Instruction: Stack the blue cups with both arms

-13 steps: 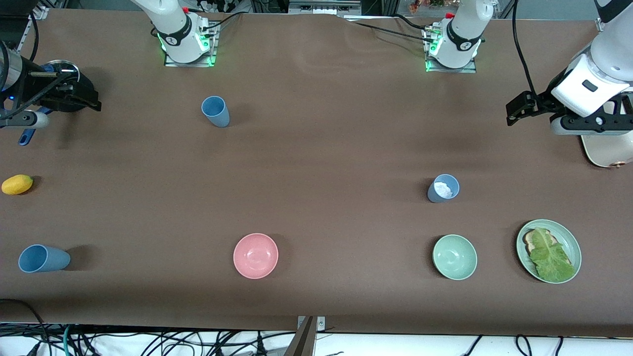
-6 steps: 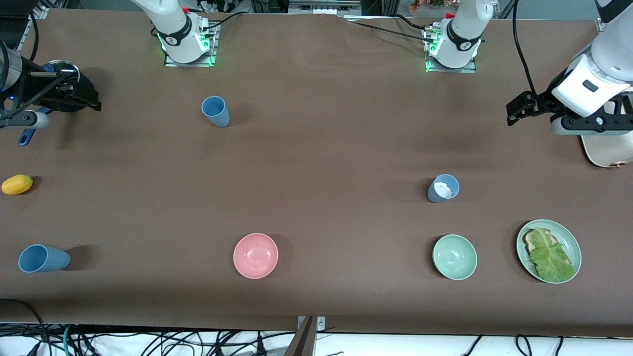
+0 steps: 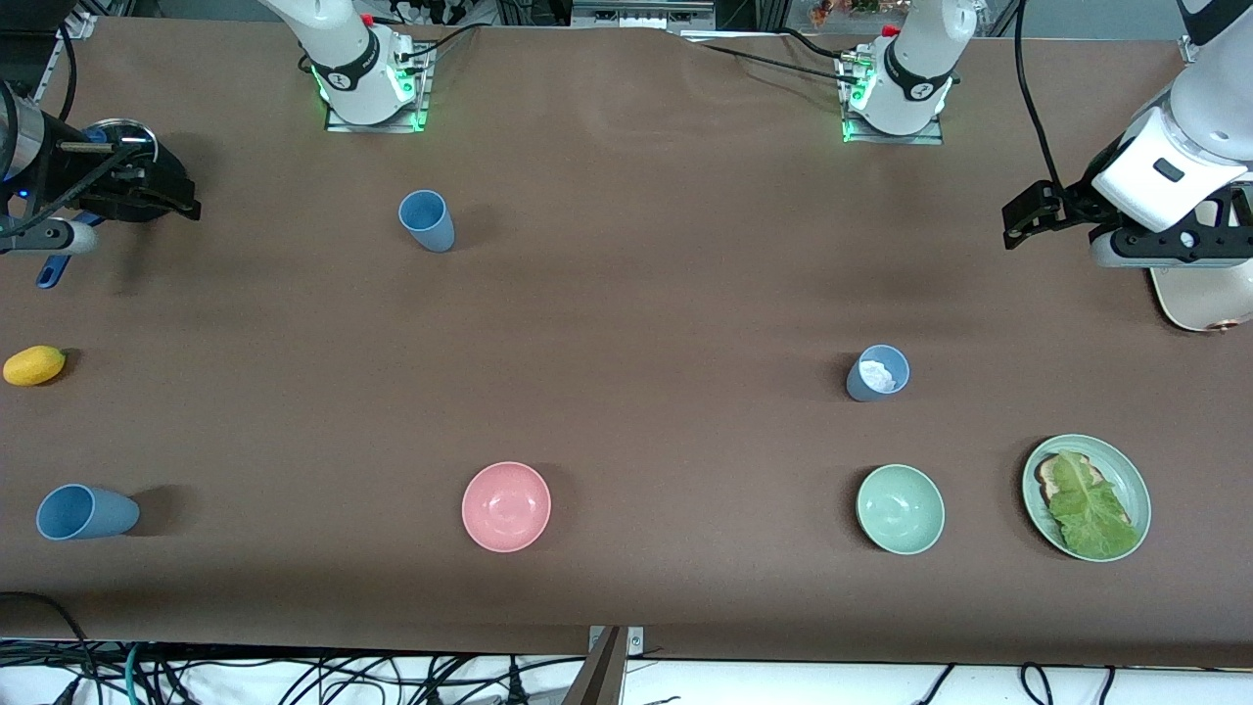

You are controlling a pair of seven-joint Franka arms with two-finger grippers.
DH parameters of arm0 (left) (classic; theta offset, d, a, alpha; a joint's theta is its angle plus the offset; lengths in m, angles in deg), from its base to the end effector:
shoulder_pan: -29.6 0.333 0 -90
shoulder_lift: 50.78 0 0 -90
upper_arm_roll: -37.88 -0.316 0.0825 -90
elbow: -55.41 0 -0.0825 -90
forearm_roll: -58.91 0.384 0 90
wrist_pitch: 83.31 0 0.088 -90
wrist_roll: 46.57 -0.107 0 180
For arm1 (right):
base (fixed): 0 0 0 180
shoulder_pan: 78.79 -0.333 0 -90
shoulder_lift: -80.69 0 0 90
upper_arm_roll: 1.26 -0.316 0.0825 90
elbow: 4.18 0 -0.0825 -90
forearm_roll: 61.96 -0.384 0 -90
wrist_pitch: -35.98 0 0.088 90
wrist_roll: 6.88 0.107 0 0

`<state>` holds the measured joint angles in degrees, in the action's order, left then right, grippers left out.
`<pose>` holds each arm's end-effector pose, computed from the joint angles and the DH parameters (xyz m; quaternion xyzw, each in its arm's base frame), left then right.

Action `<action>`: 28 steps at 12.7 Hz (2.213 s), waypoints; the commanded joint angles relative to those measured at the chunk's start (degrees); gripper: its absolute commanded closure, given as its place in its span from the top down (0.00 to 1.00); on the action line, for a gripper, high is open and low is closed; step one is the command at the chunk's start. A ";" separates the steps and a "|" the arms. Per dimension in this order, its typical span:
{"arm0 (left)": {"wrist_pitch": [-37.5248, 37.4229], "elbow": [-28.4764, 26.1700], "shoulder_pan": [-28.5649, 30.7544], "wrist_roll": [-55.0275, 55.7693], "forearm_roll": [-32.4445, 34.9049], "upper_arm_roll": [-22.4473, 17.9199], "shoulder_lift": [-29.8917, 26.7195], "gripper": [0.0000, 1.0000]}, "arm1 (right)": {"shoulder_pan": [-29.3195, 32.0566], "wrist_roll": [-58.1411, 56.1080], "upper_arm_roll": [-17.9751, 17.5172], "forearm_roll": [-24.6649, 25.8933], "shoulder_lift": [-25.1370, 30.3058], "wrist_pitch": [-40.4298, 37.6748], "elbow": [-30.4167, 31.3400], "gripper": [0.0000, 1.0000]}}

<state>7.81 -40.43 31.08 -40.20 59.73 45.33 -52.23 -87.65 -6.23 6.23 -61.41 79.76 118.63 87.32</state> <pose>0.5426 -0.0561 0.5919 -0.9995 -0.0032 0.0275 0.0118 0.5431 0.0124 0.5935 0.9963 0.0060 -0.0851 0.0074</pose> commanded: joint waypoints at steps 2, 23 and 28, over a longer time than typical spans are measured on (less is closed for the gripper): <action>-0.16 0.91 0.45 0.13 -0.29 0.46 0.74 1.00 | 0.34 -1.00 -0.46 0.59 -0.47 -1.18 -1.41 1.00; 28.13 -7.77 -1.66 -5.05 1.63 0.54 26.84 1.00 | 0.34 -1.00 -0.46 0.51 -0.47 -1.18 -1.41 1.00; 31.75 -9.89 -1.75 -5.05 3.58 0.54 29.31 0.39 | 0.34 -1.00 -0.46 0.51 -0.47 -1.18 -1.41 1.00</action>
<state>38.67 -49.82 29.47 -43.92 62.29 46.04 -22.87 -87.67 -6.25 6.21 -61.41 79.68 118.60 87.28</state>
